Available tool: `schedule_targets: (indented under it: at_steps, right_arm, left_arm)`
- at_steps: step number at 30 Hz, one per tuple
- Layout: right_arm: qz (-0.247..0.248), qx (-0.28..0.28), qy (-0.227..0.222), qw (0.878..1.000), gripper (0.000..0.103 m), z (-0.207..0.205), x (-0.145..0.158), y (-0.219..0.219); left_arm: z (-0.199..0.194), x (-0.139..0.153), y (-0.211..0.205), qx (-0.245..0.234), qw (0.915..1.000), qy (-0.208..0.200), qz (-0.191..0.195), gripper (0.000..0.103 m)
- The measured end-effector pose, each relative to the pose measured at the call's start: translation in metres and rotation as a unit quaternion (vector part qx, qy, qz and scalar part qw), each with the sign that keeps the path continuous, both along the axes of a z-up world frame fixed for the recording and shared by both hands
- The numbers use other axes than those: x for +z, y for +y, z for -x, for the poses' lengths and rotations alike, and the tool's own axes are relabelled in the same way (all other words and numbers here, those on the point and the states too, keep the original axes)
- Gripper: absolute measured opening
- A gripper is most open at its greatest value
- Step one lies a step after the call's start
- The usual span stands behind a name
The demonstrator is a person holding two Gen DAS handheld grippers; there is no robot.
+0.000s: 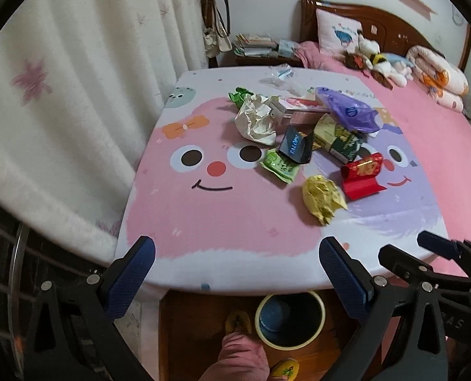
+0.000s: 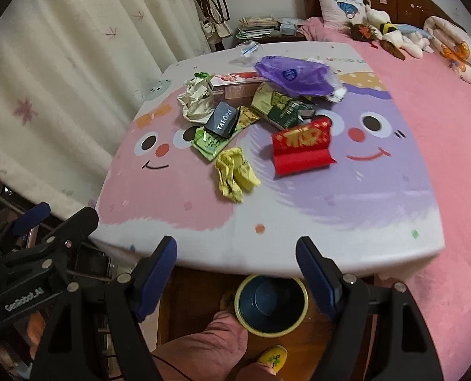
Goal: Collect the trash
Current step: 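Grasp the yellow crumpled wrapper with the right gripper while the left grasps the black TALOPN packet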
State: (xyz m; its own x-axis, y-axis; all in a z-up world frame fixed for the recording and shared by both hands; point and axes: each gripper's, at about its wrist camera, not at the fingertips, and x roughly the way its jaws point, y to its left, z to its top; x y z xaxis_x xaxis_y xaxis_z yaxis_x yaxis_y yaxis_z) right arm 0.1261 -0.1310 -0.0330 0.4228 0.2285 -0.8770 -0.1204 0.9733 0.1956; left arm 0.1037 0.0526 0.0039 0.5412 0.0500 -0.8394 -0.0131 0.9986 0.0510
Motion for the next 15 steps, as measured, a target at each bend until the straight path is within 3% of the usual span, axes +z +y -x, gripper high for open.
schedule_targets:
  at_steps: [12, 15]
  right_arm:
    - [0.023, -0.011, 0.057, 0.998, 0.077, -0.095, -0.069, 0.037]
    - [0.034, -0.013, 0.070, 0.997, 0.070, -0.106, -0.083, 0.045]
  left_arm:
    - [-0.082, -0.045, 0.033, -0.039, 0.9967, 0.072, -0.002, 0.102]
    - [-0.102, -0.052, 0.035, -0.056, 0.9952, 0.080, 0.001, 0.102]
